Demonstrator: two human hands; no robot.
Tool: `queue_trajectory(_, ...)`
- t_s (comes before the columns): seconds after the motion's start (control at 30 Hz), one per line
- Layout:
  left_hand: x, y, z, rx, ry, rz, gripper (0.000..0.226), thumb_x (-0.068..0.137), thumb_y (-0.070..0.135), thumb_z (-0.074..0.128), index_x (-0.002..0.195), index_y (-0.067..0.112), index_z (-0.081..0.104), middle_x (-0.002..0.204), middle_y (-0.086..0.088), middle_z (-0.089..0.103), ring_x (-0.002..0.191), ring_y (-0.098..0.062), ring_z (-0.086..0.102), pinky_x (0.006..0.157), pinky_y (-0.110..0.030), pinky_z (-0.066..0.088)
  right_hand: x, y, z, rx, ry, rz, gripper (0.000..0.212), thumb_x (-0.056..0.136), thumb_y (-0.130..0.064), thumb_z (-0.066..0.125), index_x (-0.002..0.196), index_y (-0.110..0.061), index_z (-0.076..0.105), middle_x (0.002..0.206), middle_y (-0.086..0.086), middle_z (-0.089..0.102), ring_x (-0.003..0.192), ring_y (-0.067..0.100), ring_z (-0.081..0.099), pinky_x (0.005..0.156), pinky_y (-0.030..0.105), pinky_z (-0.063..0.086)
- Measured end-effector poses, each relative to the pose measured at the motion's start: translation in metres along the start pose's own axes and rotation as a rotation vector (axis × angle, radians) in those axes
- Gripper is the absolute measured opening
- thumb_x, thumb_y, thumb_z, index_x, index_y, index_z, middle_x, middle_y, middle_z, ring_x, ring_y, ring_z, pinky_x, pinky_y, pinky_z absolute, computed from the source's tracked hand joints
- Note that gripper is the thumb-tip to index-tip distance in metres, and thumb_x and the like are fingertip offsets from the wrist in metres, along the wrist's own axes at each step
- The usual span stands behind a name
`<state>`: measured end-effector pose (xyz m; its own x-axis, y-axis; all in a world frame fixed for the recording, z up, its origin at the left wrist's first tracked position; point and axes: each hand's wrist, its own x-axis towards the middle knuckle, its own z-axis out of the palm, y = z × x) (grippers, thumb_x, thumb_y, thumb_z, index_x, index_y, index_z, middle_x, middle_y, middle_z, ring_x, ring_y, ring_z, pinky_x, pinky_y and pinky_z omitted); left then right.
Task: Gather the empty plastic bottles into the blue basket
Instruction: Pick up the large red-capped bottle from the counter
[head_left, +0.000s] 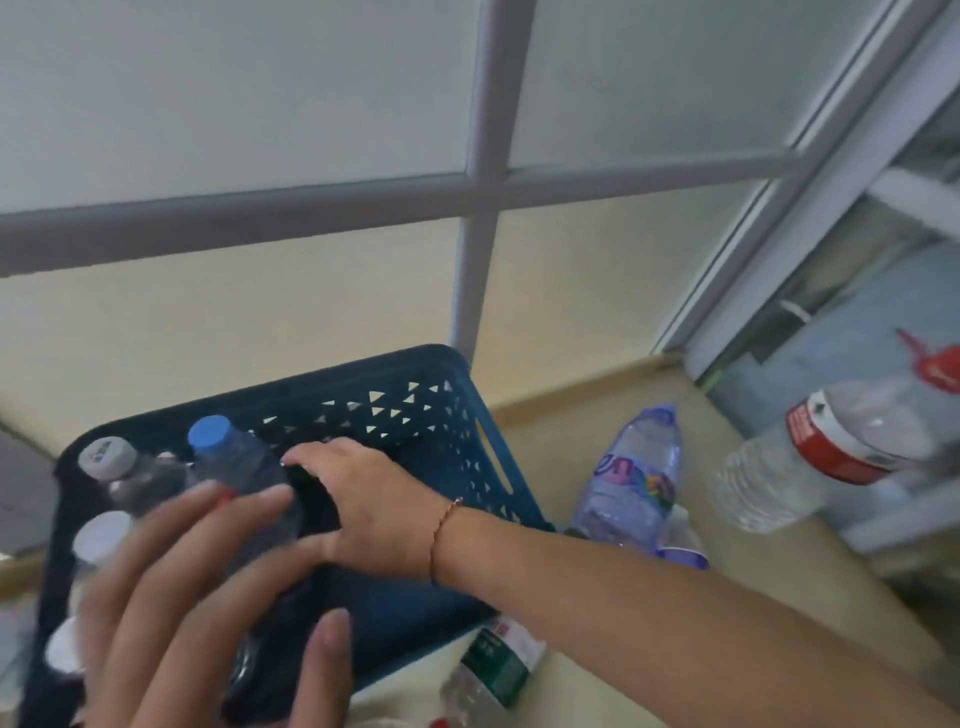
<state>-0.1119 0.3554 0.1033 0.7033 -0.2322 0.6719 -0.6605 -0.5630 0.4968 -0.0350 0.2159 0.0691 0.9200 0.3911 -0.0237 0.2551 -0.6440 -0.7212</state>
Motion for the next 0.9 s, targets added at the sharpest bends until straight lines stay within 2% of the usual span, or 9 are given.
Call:
queue_trajectory(0.1,-0.003,0.049,0.064,-0.121,0.065,0.24,0.019,0.098,0.048,0.046,0.108,0.035,0.055,0.135,0.02,0.055,0.125,-0.01,0.05,0.108,-0.03,0.038,-0.067,0.01,-0.075,0.064,0.211,0.071,0.055,0.082,-0.02,0.075,0.132,-0.014,0.054,0.121,0.008,0.062,0.112,0.016,0.058,0.098,0.025,0.045)
queue_trajectory(0.17,-0.005,0.088,0.111,-0.277,0.133,0.184,0.021,0.098,0.044,0.051,0.103,0.025,0.057,0.115,0.003,0.062,0.117,-0.016,0.054,0.101,-0.028,0.042,-0.122,0.024,-0.127,0.042,0.359,0.164,0.044,0.084,-0.024,0.073,0.125,-0.022,0.059,0.112,-0.002,0.067,0.102,0.005,0.061,0.09,0.015,0.047)
queue_trajectory(0.23,-0.002,0.123,0.157,-0.477,0.103,0.069,0.026,0.088,0.038,0.063,0.108,0.023,0.057,0.12,-0.002,0.061,0.117,-0.021,0.055,0.098,-0.033,0.042,-0.175,0.044,-0.176,0.009,0.523,0.236,0.038,0.083,-0.025,0.074,0.119,-0.027,0.063,0.103,-0.01,0.069,0.097,0.004,0.064,0.087,0.023,0.052)
queue_trajectory(0.33,0.005,0.155,0.231,-0.662,-0.163,-0.045,0.064,0.069,0.033,0.075,0.128,0.029,0.05,0.139,0.002,0.052,0.129,-0.02,0.051,0.105,-0.031,0.041,-0.248,0.081,-0.24,-0.126,0.786,0.324,0.033,0.081,-0.019,0.077,0.11,-0.029,0.066,0.097,-0.011,0.071,0.094,0.006,0.067,0.083,0.035,0.056)
queue_trajectory(0.47,0.012,0.178,0.337,-0.676,-0.657,-0.217,0.106,0.06,0.053,0.079,0.139,0.062,0.01,0.147,0.033,0.026,0.14,0.003,0.03,0.114,-0.022,0.031,-0.313,0.132,-0.296,-0.31,1.034,0.397,0.041,0.079,-0.023,0.079,0.114,-0.029,0.061,0.11,-0.015,0.065,0.105,0.001,0.06,0.09,0.029,0.053)
queue_trajectory(0.6,0.017,0.184,0.42,-0.642,-0.846,-0.299,0.122,0.056,0.044,0.091,0.14,0.059,0.004,0.151,0.02,0.029,0.138,0.006,0.03,0.112,-0.012,0.027,-0.33,0.182,-0.316,-0.074,0.846,0.51,0.09,0.062,-0.051,0.081,0.136,-0.048,0.028,0.131,-0.018,0.048,0.126,0.0,0.044,0.102,0.028,0.035)
queue_trajectory(0.7,0.022,0.183,0.453,-0.62,-0.843,-0.338,0.124,0.053,0.038,0.095,0.146,0.047,0.013,0.147,0.02,0.037,0.132,0.006,0.041,0.109,-0.022,0.04,-0.331,0.213,-0.317,0.104,0.675,0.503,0.082,0.065,-0.047,0.082,0.127,-0.053,0.029,0.122,-0.029,0.05,0.119,-0.013,0.046,0.1,0.025,0.036)
queue_trajectory(0.83,0.029,0.191,0.462,-0.622,-0.822,-0.353,0.114,0.056,0.02,0.096,0.145,0.028,0.025,0.127,0.028,0.044,0.113,0.03,0.04,0.087,0.003,0.037,-0.33,0.24,-0.309,0.172,0.607,0.429,0.065,0.073,-0.03,0.083,0.118,-0.045,0.039,0.116,-0.032,0.056,0.12,-0.014,0.047,0.092,0.006,0.038)
queue_trajectory(0.9,0.032,0.192,0.465,-0.598,-0.812,-0.349,0.112,0.054,0.021,0.097,0.141,0.032,0.027,0.125,0.024,0.048,0.111,0.028,0.044,0.083,0.004,0.037,-0.328,0.247,-0.306,0.191,0.621,0.375,0.063,0.074,-0.032,0.081,0.121,-0.042,0.039,0.117,-0.031,0.057,0.118,-0.011,0.051,0.089,0.002,0.039)
